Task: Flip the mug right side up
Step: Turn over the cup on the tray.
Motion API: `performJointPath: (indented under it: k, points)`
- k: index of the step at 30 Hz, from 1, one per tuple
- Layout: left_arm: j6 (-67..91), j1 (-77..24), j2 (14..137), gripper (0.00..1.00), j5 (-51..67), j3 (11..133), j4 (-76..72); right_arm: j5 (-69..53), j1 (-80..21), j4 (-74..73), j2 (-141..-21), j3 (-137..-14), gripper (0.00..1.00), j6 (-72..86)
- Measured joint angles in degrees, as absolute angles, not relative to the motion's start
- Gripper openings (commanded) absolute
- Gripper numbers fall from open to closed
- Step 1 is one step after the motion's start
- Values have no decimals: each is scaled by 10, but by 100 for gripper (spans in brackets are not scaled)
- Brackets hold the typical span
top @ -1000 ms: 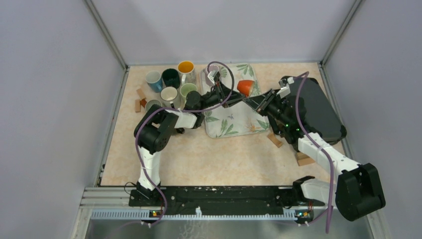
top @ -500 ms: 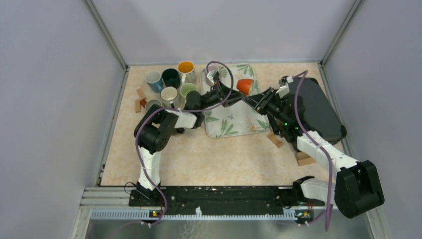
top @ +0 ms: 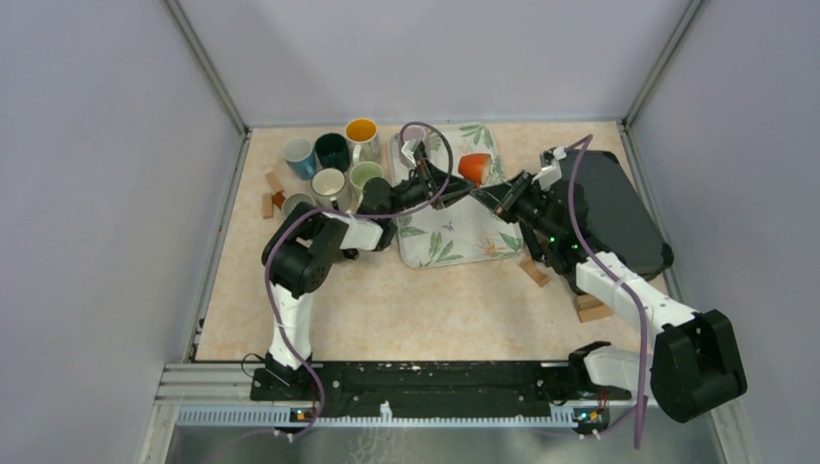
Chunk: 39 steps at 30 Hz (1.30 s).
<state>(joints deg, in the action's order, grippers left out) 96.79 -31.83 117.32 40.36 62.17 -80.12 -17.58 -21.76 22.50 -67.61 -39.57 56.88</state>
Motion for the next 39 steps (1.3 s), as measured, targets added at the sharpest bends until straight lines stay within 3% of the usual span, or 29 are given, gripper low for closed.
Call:
performJointPath:
  k: [26,39]
  points:
    - [931,-334,1234,59,422,641,-747,-102,-220,175,-729,-396,0,513]
    - [848,-341,1206,73,439,639,-633,-65,-220,105,-729,-422,0,463]
